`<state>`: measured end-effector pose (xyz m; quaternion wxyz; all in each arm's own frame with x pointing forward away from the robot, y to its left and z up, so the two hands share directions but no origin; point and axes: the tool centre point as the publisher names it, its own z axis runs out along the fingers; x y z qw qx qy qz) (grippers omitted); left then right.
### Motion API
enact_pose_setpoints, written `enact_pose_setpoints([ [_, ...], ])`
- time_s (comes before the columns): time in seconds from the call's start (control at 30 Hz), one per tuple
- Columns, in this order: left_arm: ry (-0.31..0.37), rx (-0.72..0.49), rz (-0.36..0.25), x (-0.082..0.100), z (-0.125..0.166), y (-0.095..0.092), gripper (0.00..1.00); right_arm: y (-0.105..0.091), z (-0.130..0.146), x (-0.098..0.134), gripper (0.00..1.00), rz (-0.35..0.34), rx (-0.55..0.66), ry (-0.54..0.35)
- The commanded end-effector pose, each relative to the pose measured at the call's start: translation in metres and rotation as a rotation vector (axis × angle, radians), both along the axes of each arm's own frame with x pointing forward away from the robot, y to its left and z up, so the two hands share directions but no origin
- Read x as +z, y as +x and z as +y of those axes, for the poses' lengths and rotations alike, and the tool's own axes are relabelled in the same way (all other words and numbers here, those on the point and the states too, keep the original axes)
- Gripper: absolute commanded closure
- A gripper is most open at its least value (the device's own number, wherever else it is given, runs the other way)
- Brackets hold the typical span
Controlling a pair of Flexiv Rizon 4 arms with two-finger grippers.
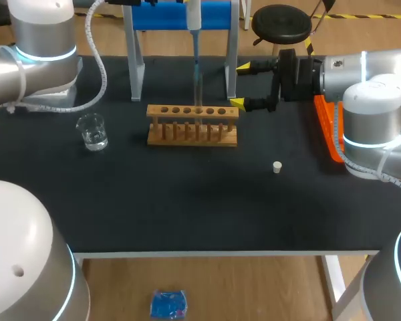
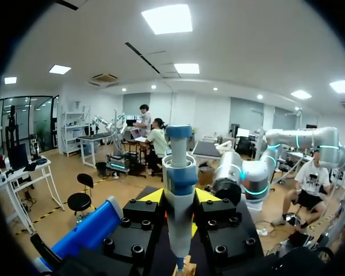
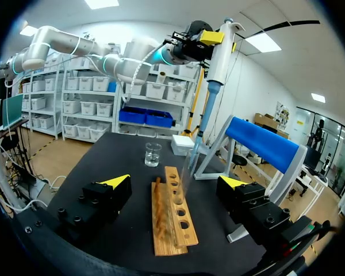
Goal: Invert the test tube, pick up the pipette, mount the tip to pipette, aspirate from beaker and dispense into the tube, eject the tip, return the pipette, and cap with the stopper.
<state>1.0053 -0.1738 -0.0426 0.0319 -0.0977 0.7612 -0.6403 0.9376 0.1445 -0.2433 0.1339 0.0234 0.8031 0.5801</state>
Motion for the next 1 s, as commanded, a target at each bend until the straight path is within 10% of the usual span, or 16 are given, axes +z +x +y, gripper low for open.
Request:
enact_pose_setpoints([
  [0.03,0.011,0.003,0.002,0.001,-0.002,0.000,1.00,0.000,0.000,-0.001,0.00,-0.001,-0.001,0.001],
  [1.0,-0.031,0.008,-0.036,-0.011,0.002,0.001,1.00,0.000,0.000,-0.001,0.00,-0.001,-0.001,0.001],
])
